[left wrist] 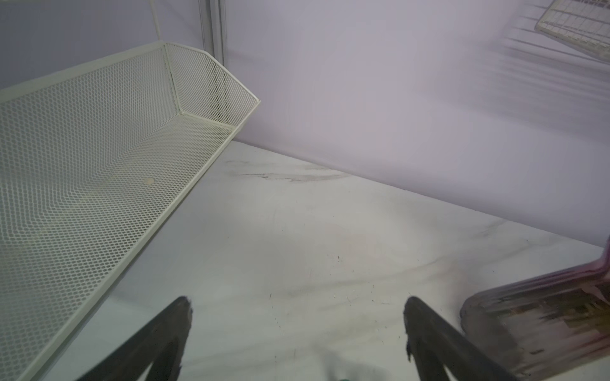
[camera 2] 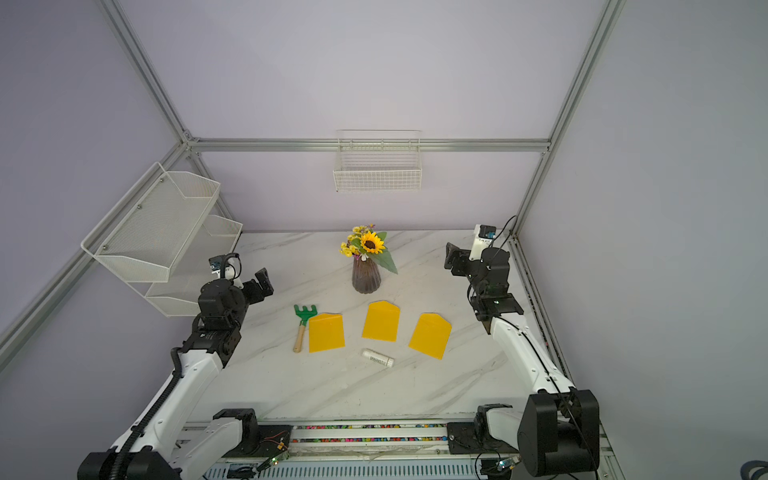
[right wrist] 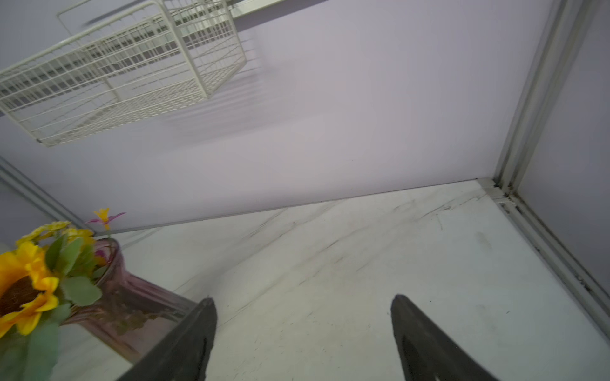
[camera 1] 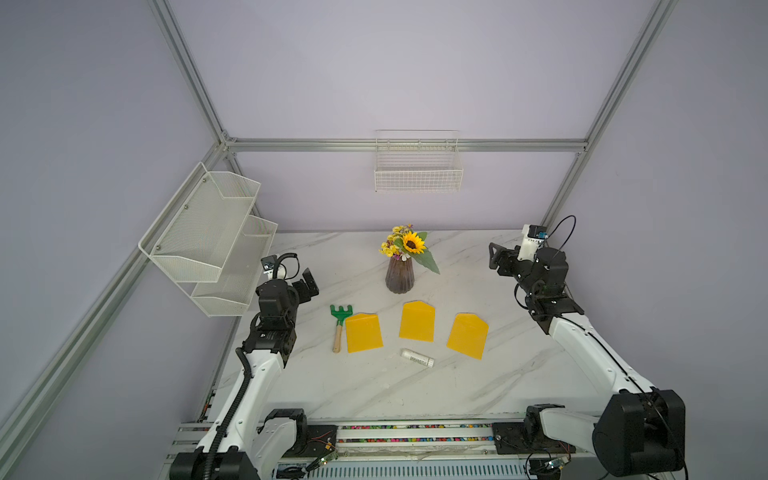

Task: Seal the envelope with a glue stick
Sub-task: Pick up the glue stick from the center of the board.

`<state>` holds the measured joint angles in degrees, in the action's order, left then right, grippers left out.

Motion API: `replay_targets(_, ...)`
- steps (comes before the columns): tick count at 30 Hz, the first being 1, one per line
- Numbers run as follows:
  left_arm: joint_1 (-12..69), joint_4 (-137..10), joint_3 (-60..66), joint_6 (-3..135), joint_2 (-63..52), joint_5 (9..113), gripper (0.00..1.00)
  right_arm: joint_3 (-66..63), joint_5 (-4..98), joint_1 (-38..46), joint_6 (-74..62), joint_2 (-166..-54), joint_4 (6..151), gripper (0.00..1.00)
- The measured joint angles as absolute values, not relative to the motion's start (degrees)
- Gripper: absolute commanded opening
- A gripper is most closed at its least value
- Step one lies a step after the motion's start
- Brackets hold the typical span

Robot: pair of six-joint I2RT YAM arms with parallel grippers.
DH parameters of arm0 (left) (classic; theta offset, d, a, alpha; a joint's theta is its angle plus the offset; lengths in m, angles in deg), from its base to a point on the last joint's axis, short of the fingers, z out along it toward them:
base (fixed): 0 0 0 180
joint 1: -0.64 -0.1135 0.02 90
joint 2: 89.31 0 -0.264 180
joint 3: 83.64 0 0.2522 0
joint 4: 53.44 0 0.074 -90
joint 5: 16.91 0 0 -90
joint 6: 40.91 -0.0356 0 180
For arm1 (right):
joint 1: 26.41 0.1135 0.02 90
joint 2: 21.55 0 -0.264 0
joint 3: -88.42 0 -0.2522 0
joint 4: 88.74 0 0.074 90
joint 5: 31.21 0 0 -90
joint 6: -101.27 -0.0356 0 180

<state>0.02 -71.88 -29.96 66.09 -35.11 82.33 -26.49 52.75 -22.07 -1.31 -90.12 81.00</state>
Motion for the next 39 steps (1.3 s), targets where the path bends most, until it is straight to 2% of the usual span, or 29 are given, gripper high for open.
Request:
replay_targets(7, 0.02, -89.44, -22.27, 66.04, -34.41, 71.83, 1.0, -23.01, 48.01, -12.63, -0.63, -88.99, 62.99, 0.79)
replay_targets(16, 0.02, -95.86, -21.02, 63.86, -32.71, 66.57, 1.0, -21.46, 47.7, 1.91, 6.91, -90.67, 49.66, 0.7)
replay_targets(22, 0.02, -97.04, -21.02, 61.96, -33.19, 66.2, 1.0, -24.41, 47.85, 10.56, 16.37, -91.72, 47.34, 0.6)
replay_targets(28, 0.02, -97.57, -21.02, 61.28, -33.69, 66.33, 1.0, -24.67, 50.87, 18.5, 23.47, -99.65, 45.38, 0.51)
replay_targets(33, 0.02, -98.22, -21.02, 61.26, -33.76, 66.74, 1.0, -24.65, 54.08, 22.28, 24.94, -106.23, 44.2, 0.49)
replay_targets(39, 0.02, -98.2, -21.02, 61.15, -33.93, 67.11, 1.0, -24.76, 56.44, 23.68, 25.09, -108.99, 43.39, 0.49)
